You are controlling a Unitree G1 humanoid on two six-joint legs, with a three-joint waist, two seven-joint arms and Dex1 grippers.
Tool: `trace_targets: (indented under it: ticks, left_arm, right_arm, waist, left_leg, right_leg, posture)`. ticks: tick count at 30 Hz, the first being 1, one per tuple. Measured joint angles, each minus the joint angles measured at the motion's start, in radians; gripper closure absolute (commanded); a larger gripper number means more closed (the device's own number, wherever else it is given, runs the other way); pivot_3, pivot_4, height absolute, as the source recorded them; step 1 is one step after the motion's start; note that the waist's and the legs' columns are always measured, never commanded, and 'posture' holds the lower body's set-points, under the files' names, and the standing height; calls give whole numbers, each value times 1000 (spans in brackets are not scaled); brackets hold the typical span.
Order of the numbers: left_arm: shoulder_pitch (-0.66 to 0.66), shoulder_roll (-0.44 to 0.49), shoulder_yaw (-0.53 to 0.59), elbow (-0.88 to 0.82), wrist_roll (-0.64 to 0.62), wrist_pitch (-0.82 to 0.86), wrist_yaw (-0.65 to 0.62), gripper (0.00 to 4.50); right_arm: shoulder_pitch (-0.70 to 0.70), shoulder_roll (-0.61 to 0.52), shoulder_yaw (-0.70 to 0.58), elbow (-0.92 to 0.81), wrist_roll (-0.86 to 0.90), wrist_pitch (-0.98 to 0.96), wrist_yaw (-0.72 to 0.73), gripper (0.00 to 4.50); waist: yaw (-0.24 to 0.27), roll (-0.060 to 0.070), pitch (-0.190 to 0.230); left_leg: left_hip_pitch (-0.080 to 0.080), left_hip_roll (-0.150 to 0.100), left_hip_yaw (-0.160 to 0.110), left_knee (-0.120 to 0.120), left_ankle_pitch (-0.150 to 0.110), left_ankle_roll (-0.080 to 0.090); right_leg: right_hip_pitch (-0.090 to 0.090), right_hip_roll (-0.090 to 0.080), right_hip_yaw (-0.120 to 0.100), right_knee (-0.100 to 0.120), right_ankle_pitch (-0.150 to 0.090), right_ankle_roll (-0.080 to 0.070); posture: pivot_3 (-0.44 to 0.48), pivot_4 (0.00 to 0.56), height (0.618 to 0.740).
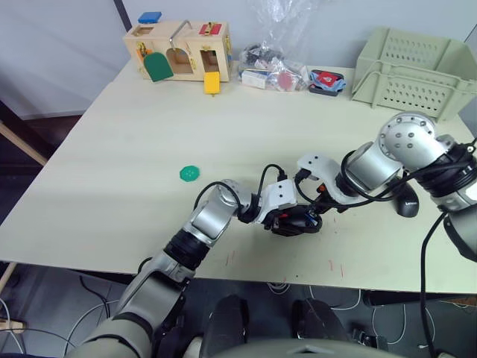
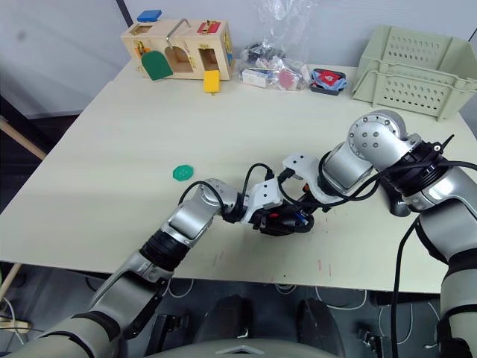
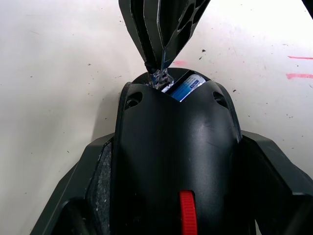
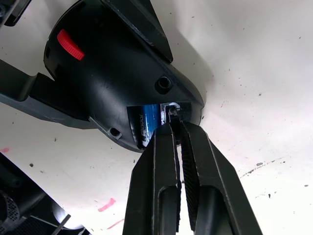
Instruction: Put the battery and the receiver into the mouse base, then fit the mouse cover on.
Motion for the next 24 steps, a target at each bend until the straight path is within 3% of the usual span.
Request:
trace_targets:
  ticks: [12, 24]
  left_arm:
    - [0, 0, 0, 0, -1, 0, -1, 1562]
    - [0, 0, 0, 1, 0, 0, -1, 1562]
  right_arm:
    - [-15, -9, 30, -21, -33, -1, 58, 4500]
    - [-26, 5, 38, 7, -12, 0, 22, 4500]
  waist:
    - [0, 0, 0]
    - [0, 0, 0]
  left_leg:
    - [0, 0, 0, -1, 0, 0]
    - [0, 0, 0, -1, 0, 0]
  right_leg:
    - [-1, 0, 0, 0, 0, -1]
    - [-1, 0, 0, 0, 0, -1]
  posture:
    - [0, 150, 740]
    - [0, 150, 740]
